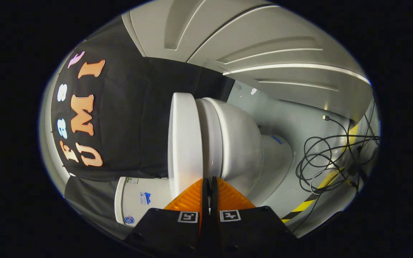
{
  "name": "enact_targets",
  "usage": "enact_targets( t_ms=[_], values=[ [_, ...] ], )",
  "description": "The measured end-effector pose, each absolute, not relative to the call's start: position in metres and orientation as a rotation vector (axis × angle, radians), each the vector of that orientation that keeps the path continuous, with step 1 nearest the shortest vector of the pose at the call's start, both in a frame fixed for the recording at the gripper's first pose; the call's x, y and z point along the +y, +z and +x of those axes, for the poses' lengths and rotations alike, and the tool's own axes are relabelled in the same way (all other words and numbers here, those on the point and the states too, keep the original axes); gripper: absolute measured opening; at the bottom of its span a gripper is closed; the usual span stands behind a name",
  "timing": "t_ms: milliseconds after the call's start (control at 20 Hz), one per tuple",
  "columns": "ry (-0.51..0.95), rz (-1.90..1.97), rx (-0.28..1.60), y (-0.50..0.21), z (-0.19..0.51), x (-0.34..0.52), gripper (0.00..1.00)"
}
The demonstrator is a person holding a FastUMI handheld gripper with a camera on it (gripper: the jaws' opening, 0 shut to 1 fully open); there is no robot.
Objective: Open the toilet lid.
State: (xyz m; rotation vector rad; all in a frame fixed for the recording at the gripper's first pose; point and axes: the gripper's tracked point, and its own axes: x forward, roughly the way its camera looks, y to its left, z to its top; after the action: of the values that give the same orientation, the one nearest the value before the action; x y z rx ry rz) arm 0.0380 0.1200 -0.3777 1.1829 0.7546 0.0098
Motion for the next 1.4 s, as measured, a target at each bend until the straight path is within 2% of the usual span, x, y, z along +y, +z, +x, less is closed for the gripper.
enact_targets(
  t_ms=[200,700,900,1400],
  values=[
    [-0.045,1.199,0.759,-0.379,0.039,0.120,0.08],
    [-0.035,1.214,0.731,-0.374,0.040,0.122,0.08],
    [-0.064,0.970,0.731,-0.374,0.043,0.121,0.08],
    [-0.073,0.673,0.610,-0.311,0.069,0.134,0.08]
  ],
)
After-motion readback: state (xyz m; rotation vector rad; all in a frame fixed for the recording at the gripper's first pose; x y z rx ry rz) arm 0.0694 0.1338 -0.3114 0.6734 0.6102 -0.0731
